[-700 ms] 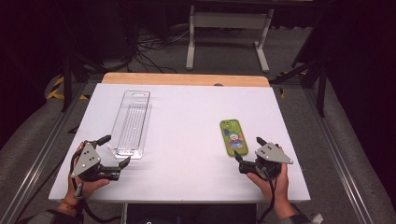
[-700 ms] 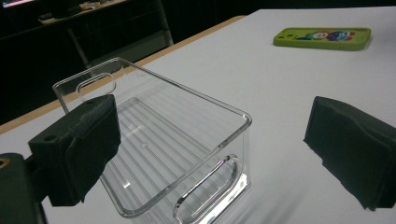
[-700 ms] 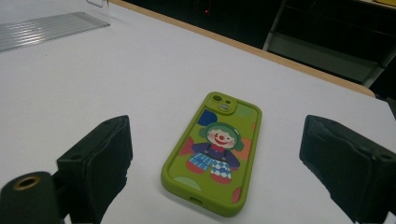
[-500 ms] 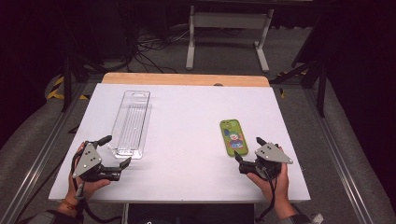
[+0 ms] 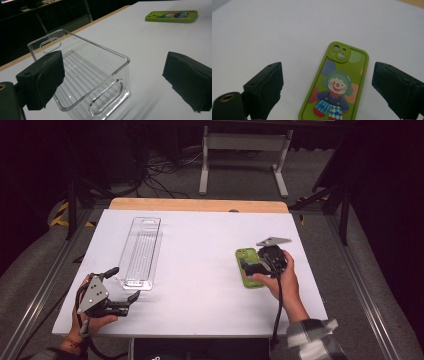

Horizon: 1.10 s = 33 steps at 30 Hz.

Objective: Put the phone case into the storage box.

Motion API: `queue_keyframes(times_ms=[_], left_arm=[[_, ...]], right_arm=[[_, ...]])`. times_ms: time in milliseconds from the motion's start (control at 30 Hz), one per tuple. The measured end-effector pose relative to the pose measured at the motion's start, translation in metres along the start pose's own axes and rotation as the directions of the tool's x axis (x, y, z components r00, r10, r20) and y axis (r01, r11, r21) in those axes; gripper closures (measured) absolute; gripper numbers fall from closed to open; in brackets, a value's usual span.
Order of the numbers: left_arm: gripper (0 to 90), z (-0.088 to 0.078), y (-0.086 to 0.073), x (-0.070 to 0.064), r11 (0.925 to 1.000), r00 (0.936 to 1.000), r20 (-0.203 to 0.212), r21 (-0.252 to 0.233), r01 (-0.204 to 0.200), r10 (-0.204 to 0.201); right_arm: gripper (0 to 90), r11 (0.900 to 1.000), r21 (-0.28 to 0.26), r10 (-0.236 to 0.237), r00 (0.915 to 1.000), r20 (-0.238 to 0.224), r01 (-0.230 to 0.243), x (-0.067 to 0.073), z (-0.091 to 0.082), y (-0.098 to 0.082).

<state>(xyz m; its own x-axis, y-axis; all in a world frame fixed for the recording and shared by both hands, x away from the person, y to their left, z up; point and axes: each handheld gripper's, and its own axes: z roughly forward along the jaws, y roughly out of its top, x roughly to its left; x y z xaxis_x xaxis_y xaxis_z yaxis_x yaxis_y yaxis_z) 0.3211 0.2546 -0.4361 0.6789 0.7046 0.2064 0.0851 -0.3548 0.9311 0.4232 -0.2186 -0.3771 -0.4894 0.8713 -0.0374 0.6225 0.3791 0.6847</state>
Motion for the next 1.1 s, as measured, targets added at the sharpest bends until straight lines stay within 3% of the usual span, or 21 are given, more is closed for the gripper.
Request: queue_keyframes(times_ms=[67,200,267,367,400,467,567,633,733,933,1100], left_arm=[[4.5,0.000,-0.001,0.000,1.0000,1.0000,0.005,0.004,0.007,-0.007],[4.5,-0.001,-0.001,0.000,0.9999,1.0000,0.007,0.011,0.005,-0.006],[4.6,-0.001,-0.001,0.000,0.9999,1.0000,0.003,0.010,-0.003,0.003],[4.6,0.000,-0.002,-0.001,0.9999,1.0000,0.008,0.010,0.002,-0.003],[4.6,0.000,-0.001,-0.001,1.0000,1.0000,0.009,0.008,-0.003,0.003],[4.7,0.001,-0.002,-0.001,0.9999,0.9999,0.012,0.017,-0.003,0.003],[4.7,0.001,-0.002,-0.001,0.9998,0.9998,0.017,0.020,-0.005,0.004],[4.7,0.002,-0.002,-0.001,0.9997,0.9998,0.021,0.026,-0.001,0.001],[4.7,0.002,-0.002,-0.001,0.9994,0.9997,0.023,0.033,-0.007,0.006],[4.7,0.003,-0.003,-0.001,0.9990,0.9997,0.021,0.043,-0.013,0.012],[4.8,0.004,-0.003,-0.001,0.9989,0.9996,0.022,0.045,-0.016,0.015]], right_arm=[[10.3,0.996,0.086,-0.021,0.9997,0.015,0.020,0.000,0.016,0.014],[11.6,0.979,0.202,-0.011,0.9993,0.037,0.003,-0.004,0.048,0.029],[11.8,0.976,0.220,-0.001,0.9991,0.042,-0.008,-0.007,0.055,0.032],[11.8,0.964,0.257,0.042,0.9947,0.094,-0.065,-0.016,0.071,0.035],[11.7,0.958,0.269,0.077,0.9934,0.085,-0.097,-0.021,0.077,0.033],[11.8,0.947,0.297,0.100,0.9902,0.098,-0.124,-0.027,0.085,0.031],[10.8,0.941,0.304,0.126,0.9870,0.100,-0.151,-0.032,0.091,0.029],[11.1,0.935,0.302,0.170,0.9821,0.081,-0.187,-0.037,0.096,0.027],[8.2,0.926,0.324,0.177,0.9814,0.074,-0.192,-0.037,0.104,0.025],[11.2,0.932,0.313,0.156,0.9817,0.110,-0.183,-0.034,0.107,0.027],[12.3,0.936,0.300,0.158,0.9813,0.110,-0.185,-0.034,0.106,0.027]])
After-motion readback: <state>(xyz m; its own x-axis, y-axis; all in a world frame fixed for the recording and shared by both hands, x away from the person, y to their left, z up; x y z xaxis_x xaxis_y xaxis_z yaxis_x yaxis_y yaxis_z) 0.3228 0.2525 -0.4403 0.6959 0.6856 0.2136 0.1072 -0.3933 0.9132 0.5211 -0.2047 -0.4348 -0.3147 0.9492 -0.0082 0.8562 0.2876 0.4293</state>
